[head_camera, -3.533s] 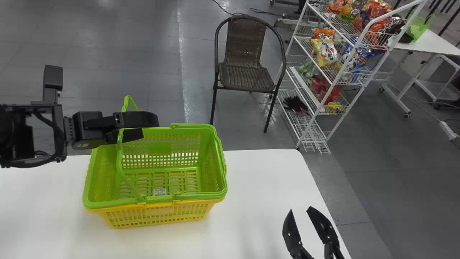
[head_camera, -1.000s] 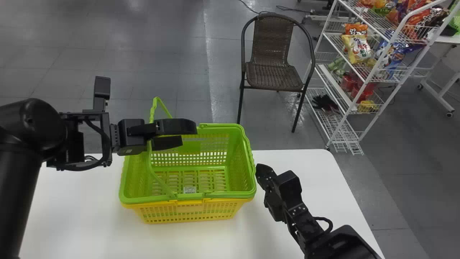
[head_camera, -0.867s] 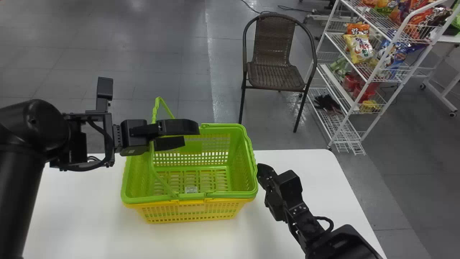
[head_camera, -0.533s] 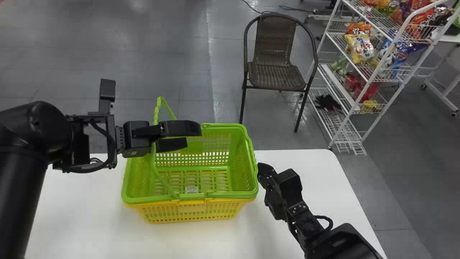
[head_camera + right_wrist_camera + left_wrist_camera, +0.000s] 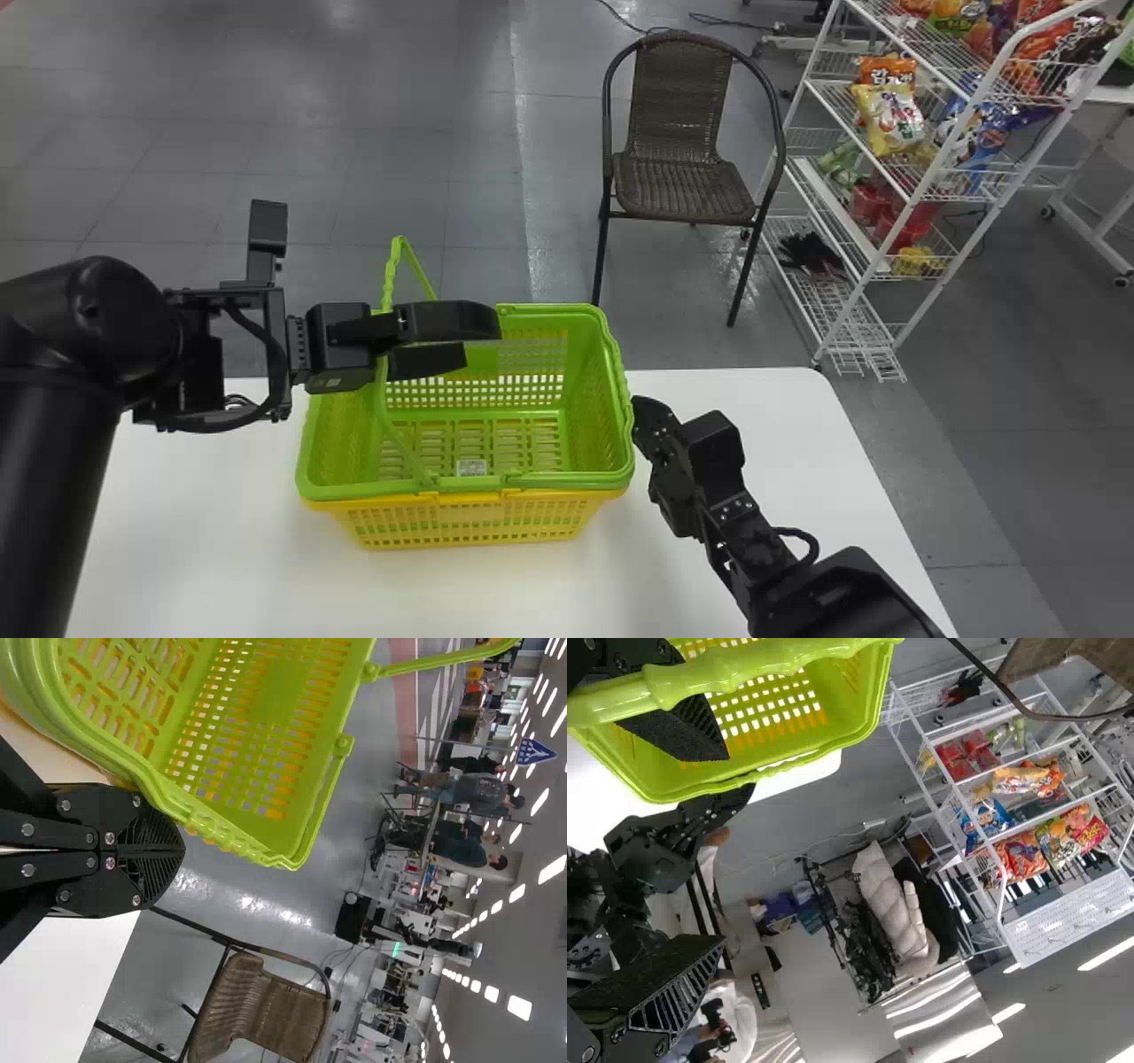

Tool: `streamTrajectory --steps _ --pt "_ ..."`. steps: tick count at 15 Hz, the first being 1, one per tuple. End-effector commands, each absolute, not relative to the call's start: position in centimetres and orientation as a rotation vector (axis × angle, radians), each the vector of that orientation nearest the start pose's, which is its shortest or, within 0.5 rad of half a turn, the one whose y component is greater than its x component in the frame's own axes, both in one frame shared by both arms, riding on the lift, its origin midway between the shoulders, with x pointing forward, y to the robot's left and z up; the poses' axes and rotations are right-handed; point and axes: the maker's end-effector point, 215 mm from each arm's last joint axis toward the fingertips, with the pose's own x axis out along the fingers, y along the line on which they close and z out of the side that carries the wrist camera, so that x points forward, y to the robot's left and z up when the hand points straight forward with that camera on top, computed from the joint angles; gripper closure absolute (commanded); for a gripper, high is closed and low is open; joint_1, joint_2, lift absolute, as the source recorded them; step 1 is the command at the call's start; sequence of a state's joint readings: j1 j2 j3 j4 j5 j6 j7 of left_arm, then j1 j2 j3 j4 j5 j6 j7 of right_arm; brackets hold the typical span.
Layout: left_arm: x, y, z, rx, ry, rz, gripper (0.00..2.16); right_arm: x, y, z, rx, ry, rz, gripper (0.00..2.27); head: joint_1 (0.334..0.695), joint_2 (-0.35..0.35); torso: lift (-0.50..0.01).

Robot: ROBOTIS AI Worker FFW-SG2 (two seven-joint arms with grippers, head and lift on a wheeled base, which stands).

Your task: Grasp handle with right gripper to insert into left gripper then lift and swing left to center

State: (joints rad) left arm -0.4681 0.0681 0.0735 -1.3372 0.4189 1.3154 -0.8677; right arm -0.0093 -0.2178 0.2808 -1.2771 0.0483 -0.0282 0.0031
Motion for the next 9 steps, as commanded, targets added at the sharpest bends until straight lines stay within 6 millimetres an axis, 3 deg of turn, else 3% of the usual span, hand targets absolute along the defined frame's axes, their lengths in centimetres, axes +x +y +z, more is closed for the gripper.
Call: streamTrajectory --steps 1,9 --pt "53.5 4.8 -35.1 -0.783 0.843 -0.985 0.07 54.6 -17.8 -50.7 -0.291 0.278 0.26 2.24 0.695 -0.133 0.0" --pt "53.5 4.7 -35.0 -0.786 0.836 -0.987 0.07 54.4 -16.4 -47.8 -0.259 0.255 0.265 2.24 0.695 -0.125 0.0"
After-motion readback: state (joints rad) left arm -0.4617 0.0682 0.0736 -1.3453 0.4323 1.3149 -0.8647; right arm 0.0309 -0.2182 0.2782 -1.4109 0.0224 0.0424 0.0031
